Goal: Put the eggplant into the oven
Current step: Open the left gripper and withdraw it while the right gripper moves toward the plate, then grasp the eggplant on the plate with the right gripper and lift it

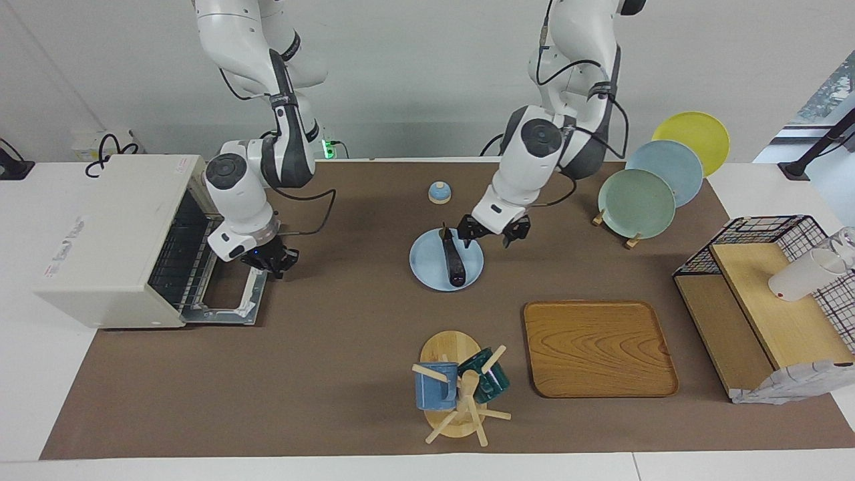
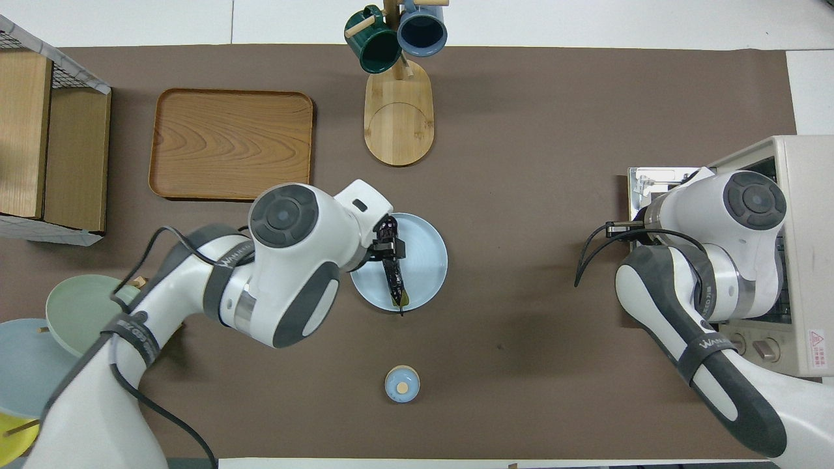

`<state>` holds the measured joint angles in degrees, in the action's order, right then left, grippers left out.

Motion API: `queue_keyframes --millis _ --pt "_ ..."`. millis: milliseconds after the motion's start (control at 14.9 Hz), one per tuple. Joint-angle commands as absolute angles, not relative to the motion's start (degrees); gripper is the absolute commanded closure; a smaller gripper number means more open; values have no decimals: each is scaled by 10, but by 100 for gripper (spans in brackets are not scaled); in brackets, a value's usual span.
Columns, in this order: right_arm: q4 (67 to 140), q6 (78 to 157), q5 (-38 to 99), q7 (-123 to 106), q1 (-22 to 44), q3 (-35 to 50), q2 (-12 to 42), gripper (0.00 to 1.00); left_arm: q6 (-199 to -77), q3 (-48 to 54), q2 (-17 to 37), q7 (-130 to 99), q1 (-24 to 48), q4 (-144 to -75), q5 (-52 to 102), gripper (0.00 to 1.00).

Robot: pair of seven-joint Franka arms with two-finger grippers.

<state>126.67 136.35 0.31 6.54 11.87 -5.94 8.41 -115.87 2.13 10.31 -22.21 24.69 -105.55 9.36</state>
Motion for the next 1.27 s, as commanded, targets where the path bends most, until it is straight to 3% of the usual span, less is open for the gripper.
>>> queue_keyframes --millis 0,134,335,602,669,736,803,1071,1204 --pt "1234 1359 29 90 171 -38 86 100 -1093 23 103 -151 174 -996 96 0" --pt "1165 1307 65 159 231 -29 97 80 -1079 22 98 -114 127 -979 76 0" --pt "954 1190 48 285 343 -29 176 77 -1058 22 79 -82 84 -965 41 0" --pt "758 1181 -15 437 431 -28 338 76 -1007 20 26 -33 62 -983 33 0" --pt "733 1183 -22 465 446 -28 359 67 -1005 20 8 -33 62 -1000 33 0" --pt "732 1191 -24 481 462 -28 368 58 -1002 20 -11 -33 62 -1021 33 0" --pt "734 1193 -28 488 478 -28 376 55 -995 20 -24 -33 62 -1034 33 0" --pt "801 1291 -51 496 504 -28 376 51 -916 21 -51 -32 65 -1034 8 0" --pt "818 1294 -81 496 504 -28 375 51 -910 21 -51 -31 64 -1017 6 0"
